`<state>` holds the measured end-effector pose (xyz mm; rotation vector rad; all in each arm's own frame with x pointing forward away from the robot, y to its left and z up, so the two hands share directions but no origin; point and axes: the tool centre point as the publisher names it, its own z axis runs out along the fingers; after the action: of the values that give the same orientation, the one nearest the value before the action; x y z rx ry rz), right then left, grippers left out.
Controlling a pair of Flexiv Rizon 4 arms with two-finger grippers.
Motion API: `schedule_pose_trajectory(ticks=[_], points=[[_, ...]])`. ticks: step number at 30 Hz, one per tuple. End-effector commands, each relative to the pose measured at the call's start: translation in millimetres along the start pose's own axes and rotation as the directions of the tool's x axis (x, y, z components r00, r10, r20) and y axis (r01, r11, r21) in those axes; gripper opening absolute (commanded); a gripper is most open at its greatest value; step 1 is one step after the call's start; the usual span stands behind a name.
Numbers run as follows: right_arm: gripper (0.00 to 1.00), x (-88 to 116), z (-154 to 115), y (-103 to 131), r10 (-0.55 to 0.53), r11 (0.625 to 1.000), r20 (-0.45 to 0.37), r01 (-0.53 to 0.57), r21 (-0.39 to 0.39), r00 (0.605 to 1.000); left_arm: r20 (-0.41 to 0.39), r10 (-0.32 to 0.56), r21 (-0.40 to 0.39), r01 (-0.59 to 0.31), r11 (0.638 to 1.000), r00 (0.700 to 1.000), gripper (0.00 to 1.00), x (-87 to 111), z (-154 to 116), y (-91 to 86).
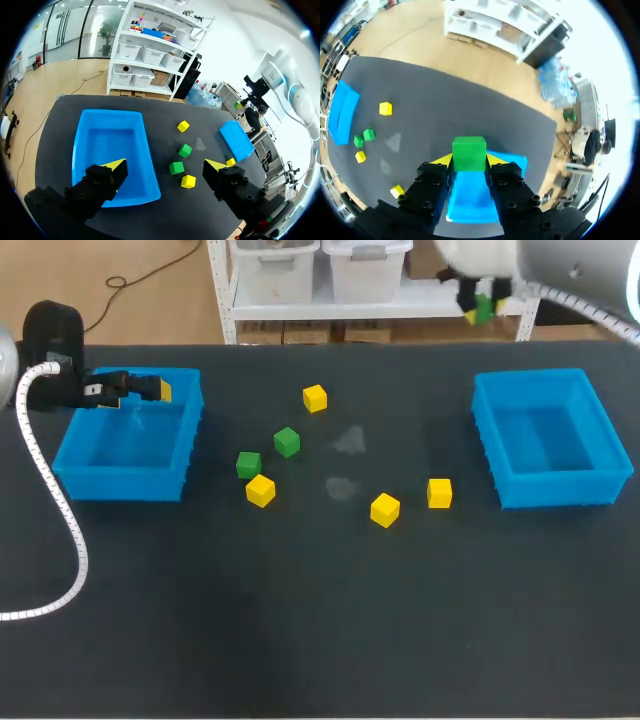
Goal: Put the green cubes in the right bin and the yellow cubes in the left bin.
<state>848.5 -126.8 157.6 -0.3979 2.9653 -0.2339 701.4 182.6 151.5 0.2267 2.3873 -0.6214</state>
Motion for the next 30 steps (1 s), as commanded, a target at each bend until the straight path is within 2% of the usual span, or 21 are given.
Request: schedule_pose_trajectory(ticks=[1, 8, 13, 14, 15, 18, 22, 26, 30], points=[[0.00, 88.7, -5.9, -12.2, 0.041, 0.999, 0.242, -0.043, 0.001, 0.969, 0.008, 0.002, 0.011, -0.002, 1.000, 1.000, 1.00, 1.9, -0.6, 2.1], [0.00, 144.4, 3.2, -34.0, 0.136, 0.990, 0.160, -0.140, 0.017, 0.978, 0.008, 0.002, 0.011, -0.002, 1.000, 1.000, 1.00, 1.9, -0.6, 2.1], [0.00, 163.2, 22.4, -41.1, 0.169, 0.985, 0.091, -0.172, 0.021, 0.981, 0.008, 0.002, 0.011, -0.002, 1.000, 1.000, 1.00, 1.9, -0.6, 2.1], [0.44, 163.9, 26.7, -40.7, 0.170, 0.985, 0.072, -0.173, 0.028, 0.983, 0.008, 0.002, 0.011, -0.002, 1.000, 1.000, 1.00, 1.9, -0.6, 2.1], [1.00, 163.7, 30.0, -40.0, 0.174, 0.984, 0.074, -0.175, 0.016, 0.982, 0.008, 0.002, 0.011, -0.002, 1.000, 1.000, 1.00, 1.9, -0.6, 2.1], [1.00, 156.7, 34.2, -37.9, 0.176, 0.984, 0.076, -0.177, 0.008, 0.981, 0.008, 0.002, 0.011, -0.002, 1.000, 1.000, 1.00, 1.9, -0.6, 2.1], [1.00, 129.7, 29.4, -26.4, 0.138, 0.990, 0.119, -0.137, -0.013, 0.983, 0.008, 0.002, 0.011, -0.002, 1.000, 1.000, 1.00, 1.9, -0.6, 2.1], [1.00, 82.5, 20.8, 6.2, 0.034, 0.999, 0.175, -0.028, -0.042, 0.984, 0.008, 0.002, 0.011, -0.002, 1.000, 1.000, 1.00, 1.9, -0.6, 2.1], [1.00, 35.2, 17.4, 55.1, -0.106, 0.991, 0.208, 0.121, -0.062, 0.972, 0.008, 0.002, 0.011, -0.002, 1.000, 1.000, 1.00, 1.9, -0.6, 2.1]])
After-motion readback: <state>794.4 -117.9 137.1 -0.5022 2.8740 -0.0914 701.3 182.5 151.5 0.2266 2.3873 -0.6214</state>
